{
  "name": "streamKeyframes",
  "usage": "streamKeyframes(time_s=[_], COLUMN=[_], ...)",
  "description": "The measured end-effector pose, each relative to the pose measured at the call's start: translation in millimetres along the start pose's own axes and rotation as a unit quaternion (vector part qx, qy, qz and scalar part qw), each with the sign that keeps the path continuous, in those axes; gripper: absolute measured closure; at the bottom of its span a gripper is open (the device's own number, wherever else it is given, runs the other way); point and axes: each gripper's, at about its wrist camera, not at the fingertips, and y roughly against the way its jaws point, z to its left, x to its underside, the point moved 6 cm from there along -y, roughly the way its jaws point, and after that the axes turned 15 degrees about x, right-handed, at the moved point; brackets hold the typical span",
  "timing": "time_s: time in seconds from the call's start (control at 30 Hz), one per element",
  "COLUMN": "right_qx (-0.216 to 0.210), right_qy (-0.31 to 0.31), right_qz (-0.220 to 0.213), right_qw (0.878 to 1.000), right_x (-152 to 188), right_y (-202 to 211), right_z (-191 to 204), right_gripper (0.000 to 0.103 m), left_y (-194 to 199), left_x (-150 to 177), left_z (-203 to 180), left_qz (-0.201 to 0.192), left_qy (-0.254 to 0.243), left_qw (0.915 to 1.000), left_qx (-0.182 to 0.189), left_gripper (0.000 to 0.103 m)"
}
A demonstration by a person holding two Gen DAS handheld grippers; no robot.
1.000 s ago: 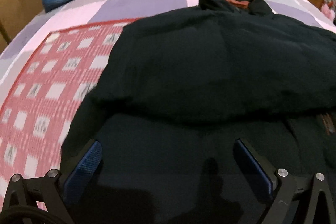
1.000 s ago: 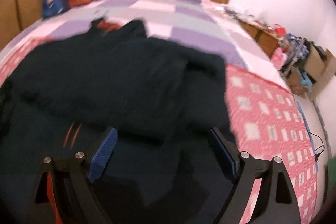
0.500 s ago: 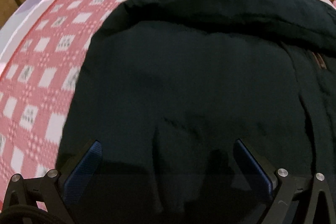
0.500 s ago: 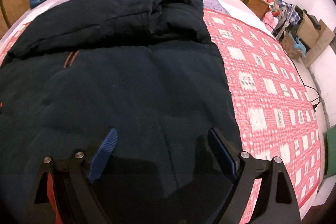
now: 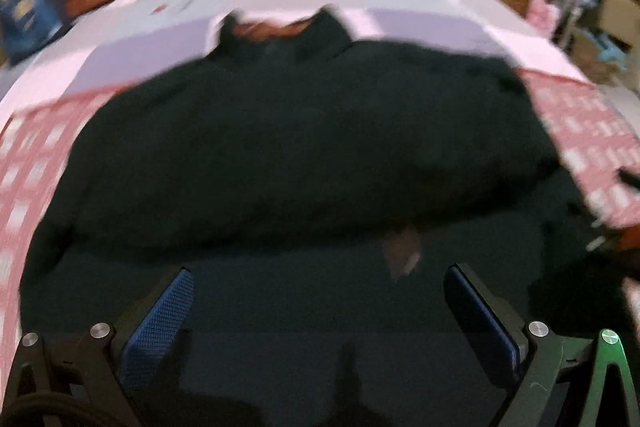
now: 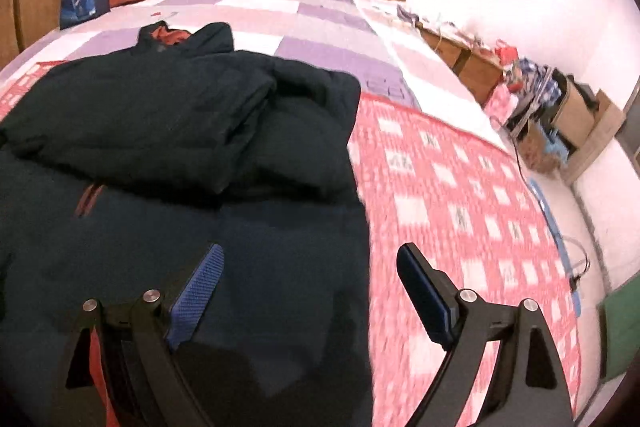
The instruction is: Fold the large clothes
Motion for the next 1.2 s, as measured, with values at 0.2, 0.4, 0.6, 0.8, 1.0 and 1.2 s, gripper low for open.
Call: streamKeyframes(time_s=[0.2, 0.4, 0.6, 0.8, 1.0, 1.2], right_qx=[-0.012, -0.036, -0.112, -0.128, -0.127, -0.118], right_qy=[0.021, 0.041, 0.033, 0.050, 0.062, 0.070], right_qz=[-0.007, -0.046, -0.056, -0.072, -0.086, -0.097], right_qw=[1.000, 0.997, 0.992, 0.988, 0.986, 0.986], right_x=[-17, -34, -29, -21, -12, -5], right_y=[-45, -65, -70, -66, -63, -58], right_z=[13, 27, 35, 44, 43, 48], right_gripper=[0.013, 0.013, 0.042, 0.060, 0.062, 0.062], left_y=[-53, -111, -180, -262, -294, -275], left_x=[-78, -127, -161, -150, -148, -165], left_z=[-42, -104, -132, -145, -137, -122], left_qz=[0.032, 0.079, 0.144, 0.234, 0.252, 0.202], left_qy=[-0.076, -0.151, -0.162, -0.188, -0.123, -0.007], left_qw=[0.9963, 0.9826, 0.9729, 0.9537, 0.9595, 0.9760], left_qx=[0.024, 0.074, 0.079, 0.020, 0.023, 0.082], left_gripper=[0.000, 0.001, 0.001, 0.000, 0.000, 0.000])
